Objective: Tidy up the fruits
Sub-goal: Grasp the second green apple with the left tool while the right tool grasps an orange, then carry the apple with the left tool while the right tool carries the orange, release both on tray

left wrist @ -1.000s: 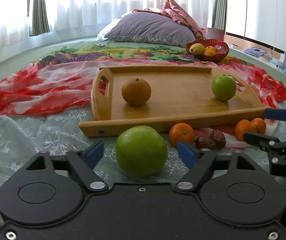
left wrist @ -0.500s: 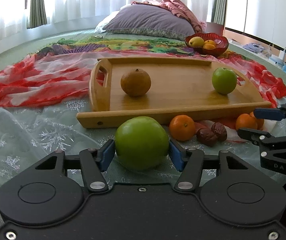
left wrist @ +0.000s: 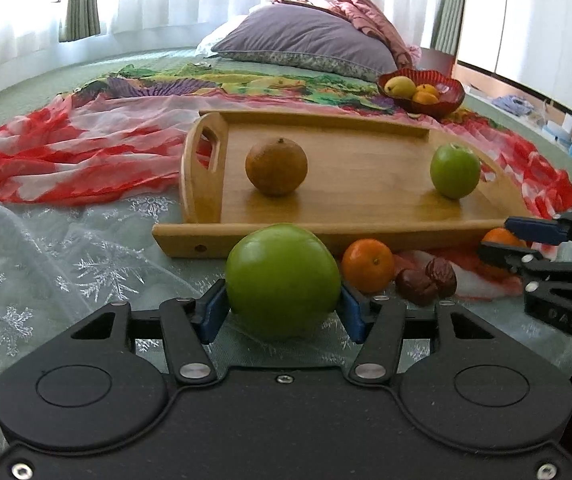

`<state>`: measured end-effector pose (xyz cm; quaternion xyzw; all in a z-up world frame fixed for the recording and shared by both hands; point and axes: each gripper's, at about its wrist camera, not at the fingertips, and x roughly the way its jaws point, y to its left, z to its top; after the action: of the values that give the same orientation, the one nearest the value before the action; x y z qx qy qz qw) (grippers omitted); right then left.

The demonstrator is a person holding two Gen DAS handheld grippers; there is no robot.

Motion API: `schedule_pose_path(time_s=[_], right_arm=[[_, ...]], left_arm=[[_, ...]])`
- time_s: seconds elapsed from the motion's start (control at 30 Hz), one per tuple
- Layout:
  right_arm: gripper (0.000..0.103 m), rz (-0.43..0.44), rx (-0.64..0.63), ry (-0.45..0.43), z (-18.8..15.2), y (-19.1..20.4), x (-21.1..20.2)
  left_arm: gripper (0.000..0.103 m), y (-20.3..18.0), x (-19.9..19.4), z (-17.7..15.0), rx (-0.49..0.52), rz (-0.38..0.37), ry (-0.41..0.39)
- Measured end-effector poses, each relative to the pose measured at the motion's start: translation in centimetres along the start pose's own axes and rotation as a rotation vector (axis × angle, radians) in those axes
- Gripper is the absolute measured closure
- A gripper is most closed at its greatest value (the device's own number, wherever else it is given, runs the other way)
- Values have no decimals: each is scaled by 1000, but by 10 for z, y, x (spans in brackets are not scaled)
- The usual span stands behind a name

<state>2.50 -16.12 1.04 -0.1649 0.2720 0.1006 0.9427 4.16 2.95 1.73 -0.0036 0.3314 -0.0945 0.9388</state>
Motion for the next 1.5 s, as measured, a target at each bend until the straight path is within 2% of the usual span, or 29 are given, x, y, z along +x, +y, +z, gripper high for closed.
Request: schedule_pose_path(time_s=[0.23, 0.47, 0.63, 0.77, 0.83, 0.93, 1.1, 1.5], right_arm=[[64, -28, 114, -83, 23, -30, -15], [64, -41, 237, -111, 59, -75, -6], [64, -14, 369, -67, 85, -113, 20], [64, 16, 488, 2, 101, -140, 53], [64, 28, 530, 41, 104, -147, 71], [64, 48, 564, 97, 106, -152, 98], [64, 31, 580, 165, 101, -148, 132], [64, 41, 550, 234, 96, -133, 165]], left_arm=[[48, 1, -8, 21, -1, -1, -45], [48, 5, -9, 74, -12, -14, -116], [48, 8, 10, 122, -20, -6, -130], [48, 14, 44, 152, -64, -32, -75], [48, 15, 65, 161, -73, -23, -37], [48, 14, 93, 166, -75, 11, 11], [48, 16, 129, 161, -86, 35, 83], [48, 11, 152, 150, -50, 68, 123]])
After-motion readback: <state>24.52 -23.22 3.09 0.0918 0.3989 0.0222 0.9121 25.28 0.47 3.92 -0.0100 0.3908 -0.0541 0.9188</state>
